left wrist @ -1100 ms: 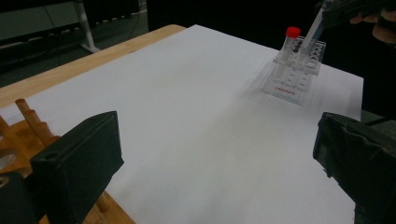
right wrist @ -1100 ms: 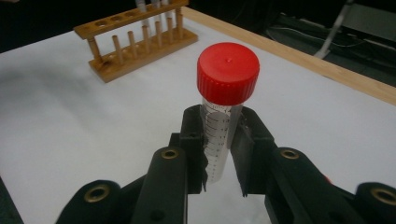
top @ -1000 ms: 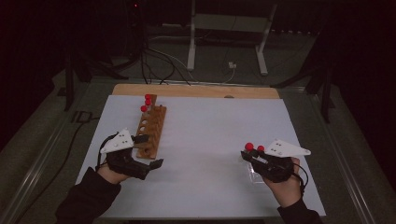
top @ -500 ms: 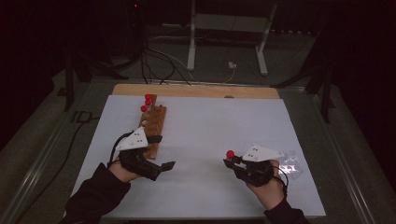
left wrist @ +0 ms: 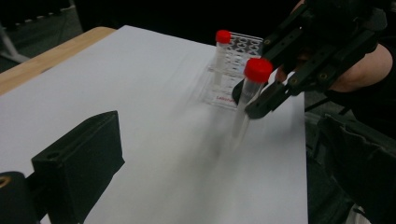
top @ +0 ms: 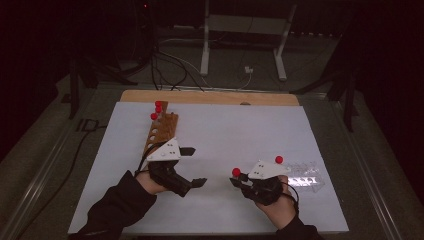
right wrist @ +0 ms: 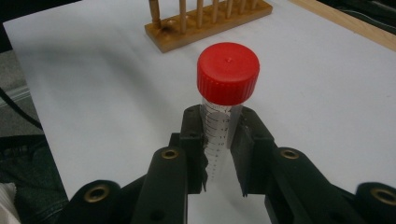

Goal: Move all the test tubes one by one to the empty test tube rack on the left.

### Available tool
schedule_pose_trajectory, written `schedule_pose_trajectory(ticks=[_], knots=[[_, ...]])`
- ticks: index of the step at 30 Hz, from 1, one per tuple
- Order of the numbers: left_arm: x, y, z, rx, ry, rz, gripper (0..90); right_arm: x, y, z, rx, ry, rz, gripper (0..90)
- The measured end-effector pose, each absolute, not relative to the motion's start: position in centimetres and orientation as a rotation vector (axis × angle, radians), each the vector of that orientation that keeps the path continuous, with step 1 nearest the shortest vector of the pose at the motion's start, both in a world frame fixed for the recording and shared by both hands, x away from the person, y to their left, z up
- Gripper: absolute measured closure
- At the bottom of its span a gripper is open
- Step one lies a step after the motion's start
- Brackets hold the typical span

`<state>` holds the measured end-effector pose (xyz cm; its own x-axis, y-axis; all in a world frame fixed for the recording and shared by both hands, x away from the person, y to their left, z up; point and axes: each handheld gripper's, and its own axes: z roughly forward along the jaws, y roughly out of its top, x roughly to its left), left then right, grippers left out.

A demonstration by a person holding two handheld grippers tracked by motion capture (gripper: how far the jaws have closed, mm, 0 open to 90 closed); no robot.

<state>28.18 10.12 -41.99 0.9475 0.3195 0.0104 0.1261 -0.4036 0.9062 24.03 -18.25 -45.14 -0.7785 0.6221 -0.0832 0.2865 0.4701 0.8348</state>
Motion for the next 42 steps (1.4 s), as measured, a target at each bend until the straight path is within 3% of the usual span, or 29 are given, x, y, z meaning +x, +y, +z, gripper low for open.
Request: schedule_pose_trajectory(ticks=[12,33,42], knots=[[28.3,6.4,-42.4,1.982,0.223,0.143,17.5,23.9,-17.8,-45.5,0.742,2.372,1.234,75.1],[28.5,3.2,-43.5,2.004,0.148,0.124,65.4,23.7,-17.6,-45.4,0.734,2.377,1.256,75.1],[28.5,3.2,-43.4,2.001,0.123,0.145,71.5,23.8,-17.8,-45.4,0.740,2.375,1.272,74.6]])
